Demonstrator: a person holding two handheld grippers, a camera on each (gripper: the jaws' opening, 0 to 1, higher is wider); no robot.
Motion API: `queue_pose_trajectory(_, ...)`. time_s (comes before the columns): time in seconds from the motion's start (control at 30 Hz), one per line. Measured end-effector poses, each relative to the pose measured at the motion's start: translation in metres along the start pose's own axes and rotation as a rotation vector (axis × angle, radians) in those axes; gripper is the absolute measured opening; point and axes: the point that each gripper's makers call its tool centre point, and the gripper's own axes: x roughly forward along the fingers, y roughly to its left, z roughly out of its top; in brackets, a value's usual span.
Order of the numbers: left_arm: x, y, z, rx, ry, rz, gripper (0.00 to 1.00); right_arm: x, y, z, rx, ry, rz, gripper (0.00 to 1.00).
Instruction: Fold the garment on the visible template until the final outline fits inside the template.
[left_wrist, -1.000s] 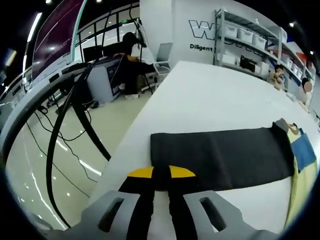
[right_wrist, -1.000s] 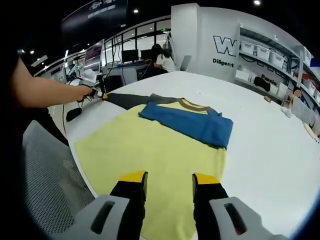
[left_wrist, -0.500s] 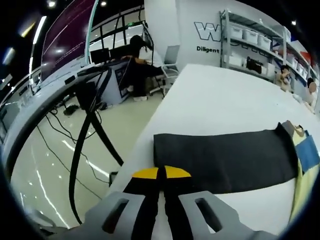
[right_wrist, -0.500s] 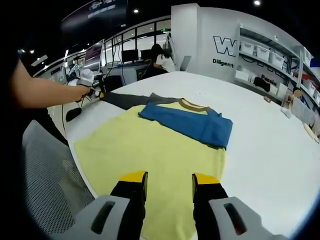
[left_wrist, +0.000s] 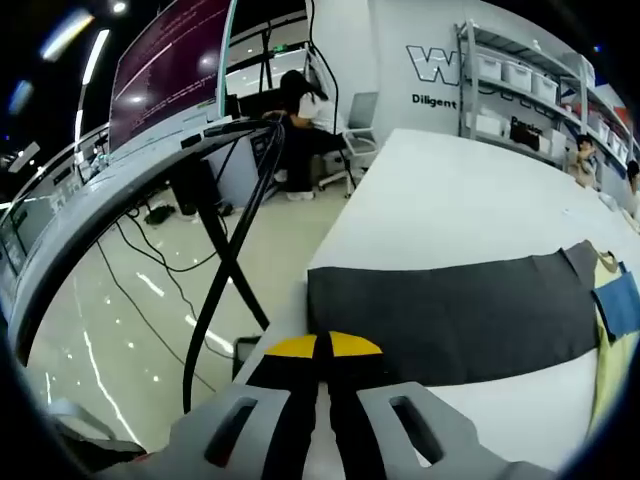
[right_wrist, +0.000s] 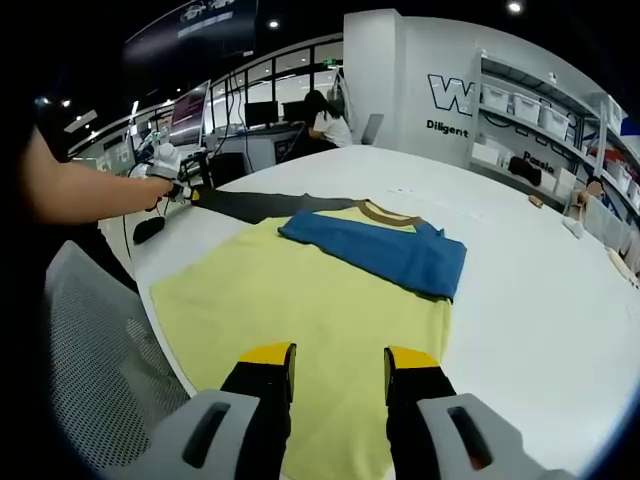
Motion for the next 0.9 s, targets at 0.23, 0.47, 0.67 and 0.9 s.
queue_pose_trajectory(0.23, -0.007, -0.006, 0.019, 0.014, -0.038, -0.011, 0.00, -0.001, -0.001, 0.001, 0.003, -0.004, -0.001, 0.33)
queue_pose_trajectory(0.47, -0.017, -0.028, 0.053, 0.015, -0.113, -0.072, 0.00, -0.002, -0.001, 0.002, 0.004, -0.009, -0.003, 0.33)
queue_pose_trajectory(0.67, -0.036, -0.064, 0.084, 0.013, -0.183, -0.162, 0.00, -0.002, 0.000, 0.002, 0.001, -0.008, -0.003, 0.33)
queue_pose_trajectory(0.9, -0.060, -0.122, 0.115, 0.058, -0.259, -0.299, 0.00, -0.003, -0.001, 0.002, 0.004, -0.012, -0.005, 0.33)
